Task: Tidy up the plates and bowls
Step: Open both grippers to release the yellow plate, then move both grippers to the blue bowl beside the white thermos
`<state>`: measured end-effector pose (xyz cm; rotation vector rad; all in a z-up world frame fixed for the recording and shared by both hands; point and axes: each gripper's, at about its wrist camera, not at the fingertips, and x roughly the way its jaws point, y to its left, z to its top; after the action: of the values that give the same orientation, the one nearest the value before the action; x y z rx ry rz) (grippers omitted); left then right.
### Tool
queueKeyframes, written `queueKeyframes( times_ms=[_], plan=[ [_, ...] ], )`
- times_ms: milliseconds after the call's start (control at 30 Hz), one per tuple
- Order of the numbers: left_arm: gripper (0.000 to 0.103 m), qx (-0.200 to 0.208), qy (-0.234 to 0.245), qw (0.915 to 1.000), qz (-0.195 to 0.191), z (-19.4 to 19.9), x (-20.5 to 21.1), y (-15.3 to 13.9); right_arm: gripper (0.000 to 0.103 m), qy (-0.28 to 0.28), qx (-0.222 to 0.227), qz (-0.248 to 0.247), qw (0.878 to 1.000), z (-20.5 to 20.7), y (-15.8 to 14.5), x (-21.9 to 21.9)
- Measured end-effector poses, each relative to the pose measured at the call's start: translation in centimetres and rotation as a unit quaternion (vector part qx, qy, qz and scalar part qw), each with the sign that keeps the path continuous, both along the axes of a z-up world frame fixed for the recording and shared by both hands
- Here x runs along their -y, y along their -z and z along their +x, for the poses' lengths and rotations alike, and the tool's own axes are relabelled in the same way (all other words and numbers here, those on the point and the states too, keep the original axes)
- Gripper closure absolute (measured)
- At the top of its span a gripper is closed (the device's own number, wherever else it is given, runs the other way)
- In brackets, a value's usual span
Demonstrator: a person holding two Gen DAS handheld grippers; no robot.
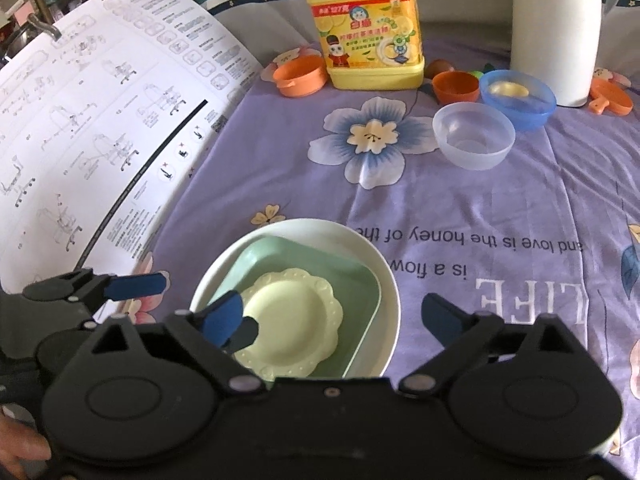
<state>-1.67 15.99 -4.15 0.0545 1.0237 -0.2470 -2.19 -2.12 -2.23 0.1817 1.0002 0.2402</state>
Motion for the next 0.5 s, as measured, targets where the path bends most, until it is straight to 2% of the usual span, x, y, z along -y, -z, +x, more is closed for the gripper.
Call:
queueKeyframes(
  times_ms=[300,500],
  plan=[
    [0.0,-0.022,-0.011,0.9997,-0.001,0.6,0.4,0.3,0.001,0.02,-0.008,0.002,1.0,-0.5,-0.1,1.4],
    [0.0,-0.012,-0.007,0.9999,0.003,0.7,0.9,-0.3,0.001,0.037,-0.007,0.006,0.999,-0.7,-0.2,2.6]
  ],
)
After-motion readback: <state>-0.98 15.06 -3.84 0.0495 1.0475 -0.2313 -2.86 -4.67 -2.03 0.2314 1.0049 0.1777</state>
